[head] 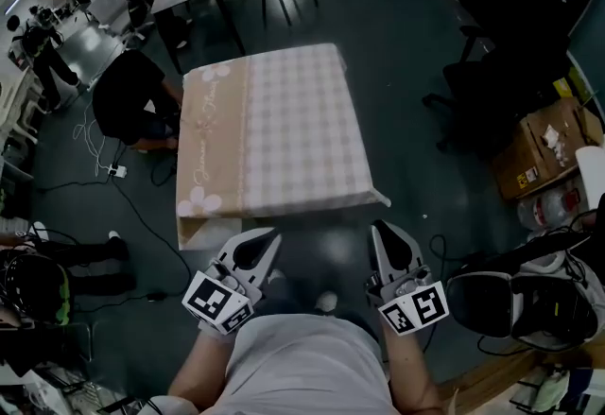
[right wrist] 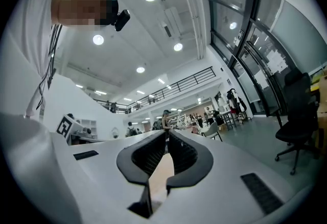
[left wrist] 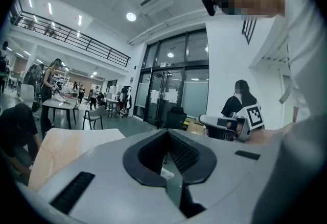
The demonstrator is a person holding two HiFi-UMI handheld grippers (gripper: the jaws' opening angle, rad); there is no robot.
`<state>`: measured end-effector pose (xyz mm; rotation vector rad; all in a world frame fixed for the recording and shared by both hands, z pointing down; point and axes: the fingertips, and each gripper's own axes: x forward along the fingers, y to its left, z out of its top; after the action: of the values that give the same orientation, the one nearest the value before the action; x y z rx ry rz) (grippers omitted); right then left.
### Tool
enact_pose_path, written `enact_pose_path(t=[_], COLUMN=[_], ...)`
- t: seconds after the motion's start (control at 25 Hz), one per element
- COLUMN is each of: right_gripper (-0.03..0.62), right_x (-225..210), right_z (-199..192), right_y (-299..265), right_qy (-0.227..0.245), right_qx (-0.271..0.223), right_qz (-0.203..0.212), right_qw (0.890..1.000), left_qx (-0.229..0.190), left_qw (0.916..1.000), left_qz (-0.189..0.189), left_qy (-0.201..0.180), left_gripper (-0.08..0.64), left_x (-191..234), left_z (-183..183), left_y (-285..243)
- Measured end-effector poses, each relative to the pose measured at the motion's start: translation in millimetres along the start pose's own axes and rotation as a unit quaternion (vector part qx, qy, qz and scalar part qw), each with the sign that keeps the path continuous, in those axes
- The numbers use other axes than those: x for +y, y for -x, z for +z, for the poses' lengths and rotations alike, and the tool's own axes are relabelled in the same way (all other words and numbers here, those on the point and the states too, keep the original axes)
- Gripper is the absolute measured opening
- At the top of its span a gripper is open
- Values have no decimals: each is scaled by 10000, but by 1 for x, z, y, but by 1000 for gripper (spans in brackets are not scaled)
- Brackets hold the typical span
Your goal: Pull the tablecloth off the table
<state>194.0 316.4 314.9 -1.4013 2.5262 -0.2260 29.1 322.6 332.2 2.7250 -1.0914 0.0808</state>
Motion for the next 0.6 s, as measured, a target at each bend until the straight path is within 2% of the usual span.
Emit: enact_pose_path(t=[0.28, 0.6], right_gripper=[32, 32], right_x=[-24, -47], right_z=[-15, -26], right_y=[-34, -130], right_qy=[-52, 97], right_qx=[138, 381], right_qz=[-74, -210], right_qw=[9999, 9990], left_qx=[56, 29], left_qw=[9998, 9995], left_qz=[85, -55], left_qy=[142, 320], left_gripper=[11, 11], left_x=[40, 138], left_z=[-8, 2], left_y=[-25, -71])
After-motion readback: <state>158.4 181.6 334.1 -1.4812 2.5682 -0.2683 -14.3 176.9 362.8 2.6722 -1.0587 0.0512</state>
